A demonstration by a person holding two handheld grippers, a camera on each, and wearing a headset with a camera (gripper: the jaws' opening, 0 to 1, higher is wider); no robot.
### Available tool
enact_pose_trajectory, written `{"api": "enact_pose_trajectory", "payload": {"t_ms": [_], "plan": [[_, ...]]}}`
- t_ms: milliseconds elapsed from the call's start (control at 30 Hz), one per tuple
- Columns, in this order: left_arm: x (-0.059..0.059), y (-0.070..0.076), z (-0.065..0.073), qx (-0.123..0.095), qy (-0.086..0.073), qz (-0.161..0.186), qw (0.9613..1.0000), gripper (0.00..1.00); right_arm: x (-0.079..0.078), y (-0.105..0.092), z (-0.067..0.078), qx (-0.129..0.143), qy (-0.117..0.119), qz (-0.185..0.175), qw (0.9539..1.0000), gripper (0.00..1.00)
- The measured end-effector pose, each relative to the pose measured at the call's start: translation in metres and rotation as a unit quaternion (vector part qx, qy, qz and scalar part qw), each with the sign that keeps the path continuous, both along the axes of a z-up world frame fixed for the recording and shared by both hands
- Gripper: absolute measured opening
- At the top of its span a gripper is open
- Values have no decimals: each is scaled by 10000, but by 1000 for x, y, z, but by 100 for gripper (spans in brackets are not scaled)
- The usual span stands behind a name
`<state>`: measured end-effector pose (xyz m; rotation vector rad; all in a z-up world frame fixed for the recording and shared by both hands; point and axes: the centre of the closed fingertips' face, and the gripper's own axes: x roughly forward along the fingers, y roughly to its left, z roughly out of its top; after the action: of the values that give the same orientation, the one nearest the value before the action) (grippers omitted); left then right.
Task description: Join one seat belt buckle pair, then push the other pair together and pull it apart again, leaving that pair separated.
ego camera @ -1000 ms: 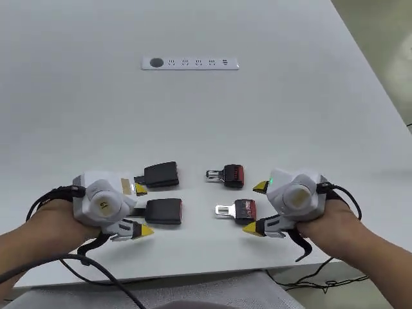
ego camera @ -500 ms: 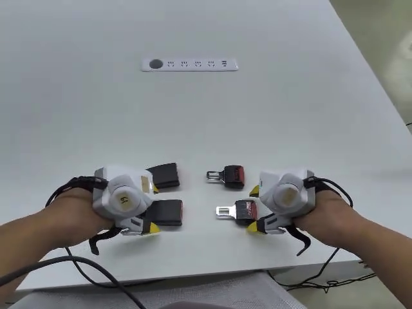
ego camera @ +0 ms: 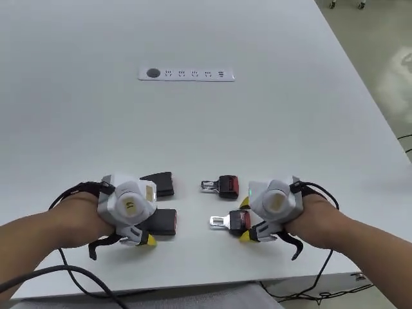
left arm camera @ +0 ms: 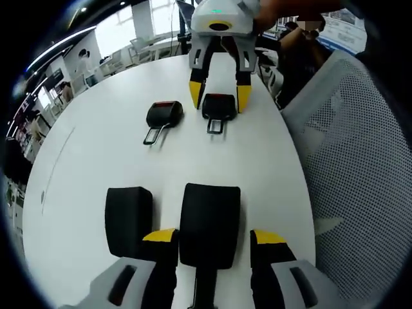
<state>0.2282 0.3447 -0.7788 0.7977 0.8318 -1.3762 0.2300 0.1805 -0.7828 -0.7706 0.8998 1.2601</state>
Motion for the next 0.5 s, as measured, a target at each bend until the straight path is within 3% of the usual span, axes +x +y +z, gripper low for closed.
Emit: {"api": "enact_pose_trajectory", "payload": {"t_ms": [133,500], "plan": [[0,0,1,23,62,78,9999,45,2,-1,0,-57,27,-13,10000,36],[1,2,-2,207,50,123,9997,44,3,-3,0,-98,10,-117,9999,34]]}}
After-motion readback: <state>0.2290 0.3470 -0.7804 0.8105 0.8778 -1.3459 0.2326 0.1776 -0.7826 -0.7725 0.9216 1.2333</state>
